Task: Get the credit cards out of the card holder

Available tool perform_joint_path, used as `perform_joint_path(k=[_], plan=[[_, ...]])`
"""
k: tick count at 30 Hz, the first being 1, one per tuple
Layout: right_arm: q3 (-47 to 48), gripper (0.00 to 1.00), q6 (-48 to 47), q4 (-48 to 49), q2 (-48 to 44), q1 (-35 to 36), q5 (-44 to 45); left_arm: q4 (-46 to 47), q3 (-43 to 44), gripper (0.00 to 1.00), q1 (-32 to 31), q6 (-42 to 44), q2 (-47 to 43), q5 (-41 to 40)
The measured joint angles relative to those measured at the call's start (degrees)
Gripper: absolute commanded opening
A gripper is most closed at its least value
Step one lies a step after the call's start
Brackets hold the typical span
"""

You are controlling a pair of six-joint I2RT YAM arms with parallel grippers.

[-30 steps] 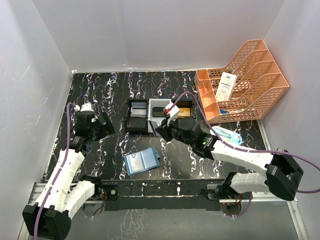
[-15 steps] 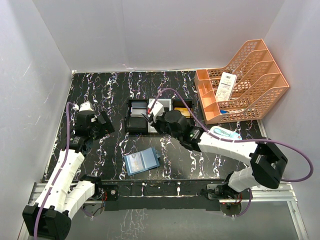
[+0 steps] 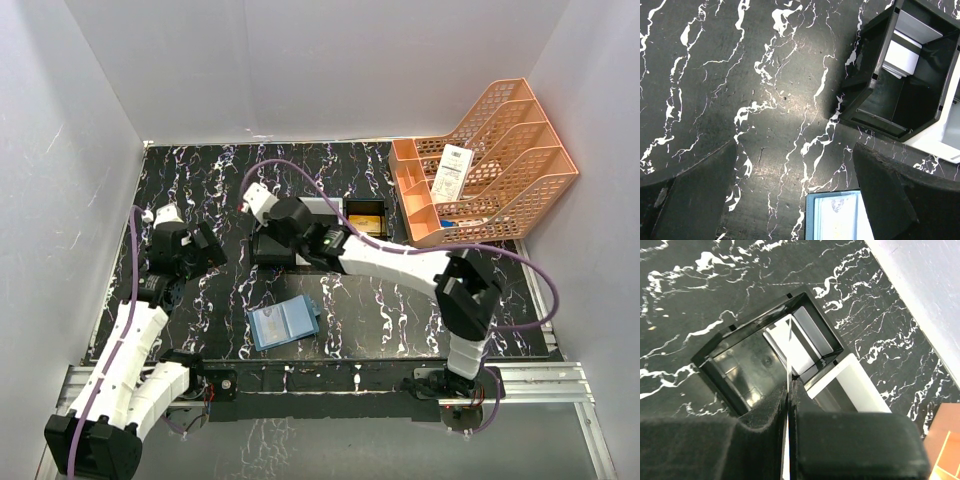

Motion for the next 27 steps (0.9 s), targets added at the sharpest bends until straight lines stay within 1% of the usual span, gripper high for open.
perform_joint_path(k=[5,8,12,15,27], plan=[[9.92,0.0,-2.03,-5.99,8.59,0.04,2.73,-0.83,0.0,0.99,0.02,-0.59,-1.62,-2.29],[12.79,0.0,-3.21,-7.32,11.72,0.04,3.67,-2.8,0.07,0.99,0.0,-1.57,-2.58,-5.31],[14.45,0.0,-5.42,-8.13,14.73,0.04,4.96,-5.09,0.09,0.99,0.02,-2.95,-4.2,-8.9],[15.69,0.0,-6.86,-8.02,17.03,0.04,5.64,-5.64,0.07,0.99,0.02,-3.45,-5.57,-9.9],[17.09,0.0,-14.75,-7.21,22.88,-1.42,4.81,-5.9,0.09,0.99,0.0,-3.82,-5.2,-10.36]])
